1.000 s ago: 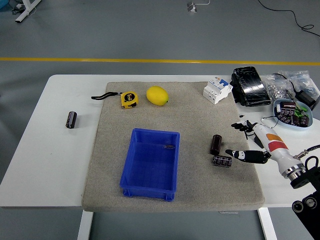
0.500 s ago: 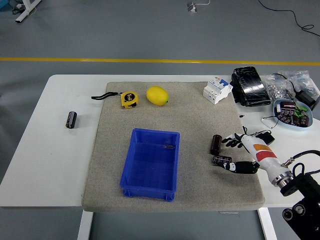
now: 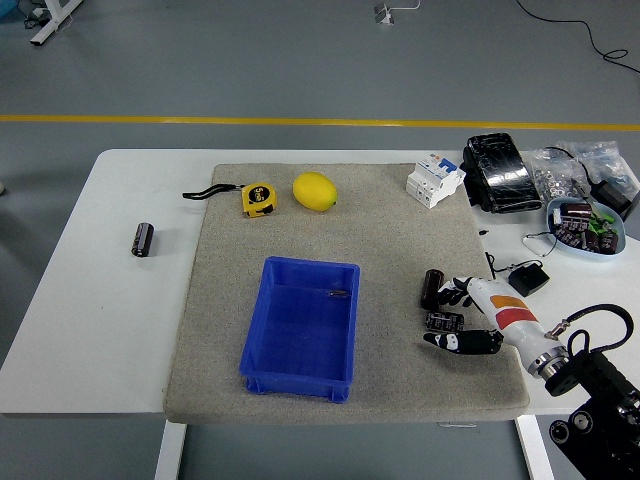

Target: Pick up the battery,place it into the box

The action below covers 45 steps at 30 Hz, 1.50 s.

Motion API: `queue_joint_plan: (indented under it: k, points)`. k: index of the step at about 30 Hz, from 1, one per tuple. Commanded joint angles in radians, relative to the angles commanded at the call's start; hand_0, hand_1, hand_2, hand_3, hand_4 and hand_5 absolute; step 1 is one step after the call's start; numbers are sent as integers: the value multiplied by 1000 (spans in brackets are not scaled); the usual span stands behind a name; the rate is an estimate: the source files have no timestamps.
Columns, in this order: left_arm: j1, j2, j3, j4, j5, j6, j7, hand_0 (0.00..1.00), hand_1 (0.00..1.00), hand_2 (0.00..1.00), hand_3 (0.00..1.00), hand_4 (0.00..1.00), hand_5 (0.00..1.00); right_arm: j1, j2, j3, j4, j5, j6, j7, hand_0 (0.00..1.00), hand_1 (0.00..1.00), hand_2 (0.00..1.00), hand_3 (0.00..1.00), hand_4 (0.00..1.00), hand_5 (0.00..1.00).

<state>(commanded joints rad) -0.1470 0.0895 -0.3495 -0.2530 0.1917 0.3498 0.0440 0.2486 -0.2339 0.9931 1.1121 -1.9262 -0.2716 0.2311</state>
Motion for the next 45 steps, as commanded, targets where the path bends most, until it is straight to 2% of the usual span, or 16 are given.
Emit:
queue_joint_plan:
  k: [11,12,24,35,36,41,42,45]
  points:
    - [-5,-2,-1,-1,3,0,2,759,719,735,659,713,677,31,11,-23,-51,5,-8,6,426,474,479,486,975,242]
    - [-5,-3,-1,-1,2,0,2,757,718,736,659,708,671,31,10,-24,-56,7,-9,8,392,457,471,473,923,214]
    - [-8,-4,-4,-3,11,-2,5,756,717,734,657,708,668,36,19,-29,-109,3,-16,15,354,426,460,464,886,205]
    - [-8,-4,-5,-3,13,-2,6,755,717,734,658,707,667,44,23,-34,-124,-3,-9,15,329,418,456,460,877,202]
    - [-8,-4,-5,-3,13,-2,7,755,717,734,658,707,667,45,23,-34,-125,-2,-7,14,300,390,443,457,846,199]
    - [-9,-4,-5,-4,14,-2,7,755,717,734,658,707,667,45,23,-31,-127,-4,-2,14,300,390,443,457,846,199]
    - [-9,-4,-6,-3,16,-2,7,755,716,734,658,707,667,45,23,-31,-126,-4,0,14,255,379,440,458,829,204]
    - [-9,-4,-5,-3,15,-3,7,755,716,734,658,707,667,44,22,-29,-124,-4,1,14,255,379,440,458,829,204]
